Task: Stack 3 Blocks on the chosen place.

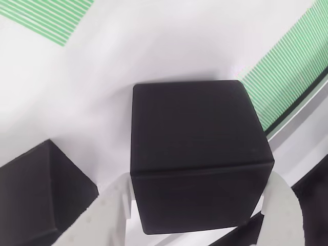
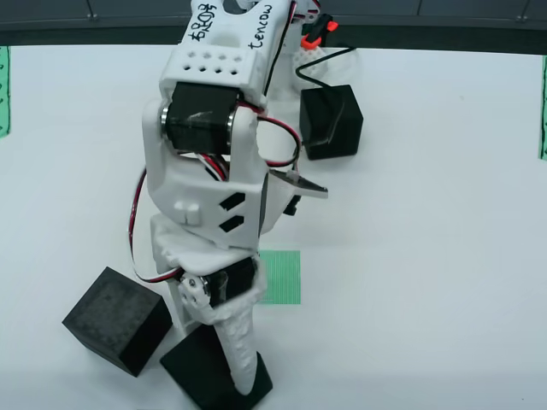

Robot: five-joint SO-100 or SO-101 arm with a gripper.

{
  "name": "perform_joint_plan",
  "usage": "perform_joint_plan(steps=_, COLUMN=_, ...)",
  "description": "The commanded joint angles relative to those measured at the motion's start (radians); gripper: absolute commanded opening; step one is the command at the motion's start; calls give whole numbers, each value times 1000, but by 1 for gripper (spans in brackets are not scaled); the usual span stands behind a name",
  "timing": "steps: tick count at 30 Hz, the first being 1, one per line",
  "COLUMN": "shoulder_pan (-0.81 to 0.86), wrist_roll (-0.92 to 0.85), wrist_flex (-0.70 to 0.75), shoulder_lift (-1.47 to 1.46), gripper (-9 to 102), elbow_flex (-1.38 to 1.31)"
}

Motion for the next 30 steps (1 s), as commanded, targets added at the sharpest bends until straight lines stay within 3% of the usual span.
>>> perform_joint_plan(steps=1, shoulder_pan=-8, wrist_roll=-48, wrist_flex=-17, shoulder_lift=147, gripper=22, elbow_flex=121)
perform_joint_plan(steps=17, shoulder_pan=-52, wrist_roll=-411, wrist_flex=55, shoulder_lift=634, gripper=22, elbow_flex=597)
perform_joint_plan(steps=25, shoulder_pan=-61, wrist_roll=-615, wrist_flex=52, shoulder_lift=681, gripper=22, elbow_flex=707)
perform_joint_plan(steps=30, shoulder_pan=-72, wrist_roll=-641, wrist_flex=6, shoulder_lift=660, gripper=22, elbow_flex=726)
